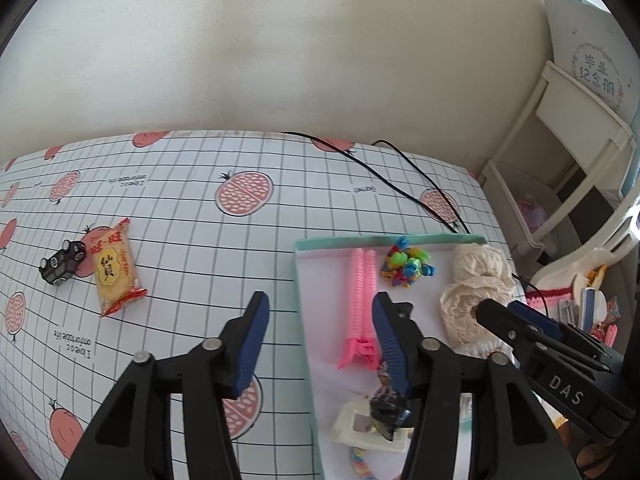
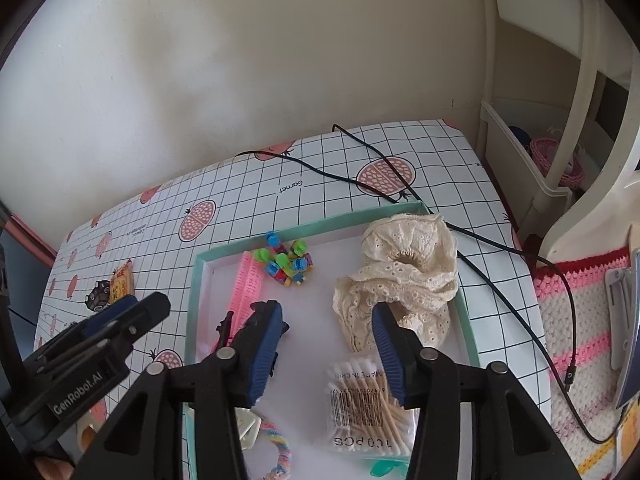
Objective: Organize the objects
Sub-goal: 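Open the right tool dropping the block toy while the left tool releases the black figure in the tray, then move the left tool to the black toy car while the right tool moves to the snack packet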
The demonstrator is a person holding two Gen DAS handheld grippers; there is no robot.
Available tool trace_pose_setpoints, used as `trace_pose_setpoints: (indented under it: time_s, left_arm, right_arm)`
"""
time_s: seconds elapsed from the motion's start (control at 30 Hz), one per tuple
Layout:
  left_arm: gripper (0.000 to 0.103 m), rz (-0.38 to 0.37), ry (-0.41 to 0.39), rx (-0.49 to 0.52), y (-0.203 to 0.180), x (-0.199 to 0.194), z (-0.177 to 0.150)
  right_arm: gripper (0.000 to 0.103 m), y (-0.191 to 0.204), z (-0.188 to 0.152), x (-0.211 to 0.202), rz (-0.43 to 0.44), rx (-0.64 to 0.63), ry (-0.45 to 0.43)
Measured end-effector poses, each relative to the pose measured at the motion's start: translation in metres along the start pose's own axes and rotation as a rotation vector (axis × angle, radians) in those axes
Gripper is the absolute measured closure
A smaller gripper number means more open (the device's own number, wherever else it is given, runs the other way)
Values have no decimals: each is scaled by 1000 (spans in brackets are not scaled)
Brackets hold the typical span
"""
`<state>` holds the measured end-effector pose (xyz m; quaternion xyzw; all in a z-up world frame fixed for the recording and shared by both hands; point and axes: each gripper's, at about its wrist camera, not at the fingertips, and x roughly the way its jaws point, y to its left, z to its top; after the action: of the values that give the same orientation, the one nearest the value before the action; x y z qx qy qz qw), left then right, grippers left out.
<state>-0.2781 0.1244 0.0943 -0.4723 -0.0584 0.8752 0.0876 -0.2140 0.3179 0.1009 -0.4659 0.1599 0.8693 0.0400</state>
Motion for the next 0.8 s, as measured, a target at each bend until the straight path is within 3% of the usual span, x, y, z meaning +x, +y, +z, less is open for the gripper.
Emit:
trace_pose_setpoints:
  time_s: [0.1,0.17,0.3,0.37,0.6,0.8]
  left_arm:
    - [42,31,-11,-17,6,1,2]
    - [26,41,-19,-28,11,1,2]
    - [19,73,-38,-44,18,-1,3]
    - [7,95,-54,-49,20,-2,3]
    - [6,135,-71,-58,25,-4,3]
    - [6,141,-90,-60,26,-7,2]
  right_arm:
    - [41,4,-2,2,-23,-27,4]
    - [35,6,-3,3,-23,-38,8]
    - [25,8,-3,5,-21,-50,10]
    - [19,8,-4,5,-17,-53,10]
    - [0,8,-3,4,-25,-50,-2]
    - [0,8,-3,3,-25,-47,-7]
